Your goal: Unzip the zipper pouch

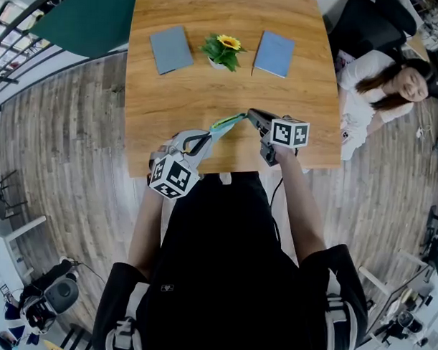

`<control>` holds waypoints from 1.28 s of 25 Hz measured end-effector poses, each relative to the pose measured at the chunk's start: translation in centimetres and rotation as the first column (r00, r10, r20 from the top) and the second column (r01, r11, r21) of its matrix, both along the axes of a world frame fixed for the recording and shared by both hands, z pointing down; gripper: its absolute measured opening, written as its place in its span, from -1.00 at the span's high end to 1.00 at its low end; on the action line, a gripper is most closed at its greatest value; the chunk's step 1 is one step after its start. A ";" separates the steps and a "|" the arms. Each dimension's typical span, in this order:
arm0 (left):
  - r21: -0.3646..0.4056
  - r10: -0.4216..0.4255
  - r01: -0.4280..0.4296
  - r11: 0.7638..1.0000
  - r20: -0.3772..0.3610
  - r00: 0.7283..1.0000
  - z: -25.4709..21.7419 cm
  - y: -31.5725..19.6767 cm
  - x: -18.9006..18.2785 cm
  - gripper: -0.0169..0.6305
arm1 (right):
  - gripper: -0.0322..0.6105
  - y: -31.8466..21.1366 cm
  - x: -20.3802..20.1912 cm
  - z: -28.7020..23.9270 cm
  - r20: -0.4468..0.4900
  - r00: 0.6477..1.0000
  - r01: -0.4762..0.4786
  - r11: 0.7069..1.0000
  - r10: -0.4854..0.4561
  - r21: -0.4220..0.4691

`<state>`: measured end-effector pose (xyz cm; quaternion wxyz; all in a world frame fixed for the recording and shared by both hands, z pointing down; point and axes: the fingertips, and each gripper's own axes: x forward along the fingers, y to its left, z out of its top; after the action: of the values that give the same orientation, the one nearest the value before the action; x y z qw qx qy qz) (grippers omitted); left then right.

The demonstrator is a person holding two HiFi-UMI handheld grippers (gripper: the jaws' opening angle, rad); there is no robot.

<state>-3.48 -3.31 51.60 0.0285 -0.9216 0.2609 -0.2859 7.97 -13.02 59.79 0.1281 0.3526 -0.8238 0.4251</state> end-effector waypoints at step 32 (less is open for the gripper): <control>0.001 0.004 -0.004 1.000 -0.019 1.000 -0.8 0.2 0.2 0.92 | 0.86 -0.5 1.1 -0.4 0.024 0.997 -0.071 0.997 0.070 0.017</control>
<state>-3.26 -3.16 50.82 0.0269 -0.9248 0.2595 -0.2770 9.08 -13.48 59.36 0.1004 0.3776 -0.8160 0.4260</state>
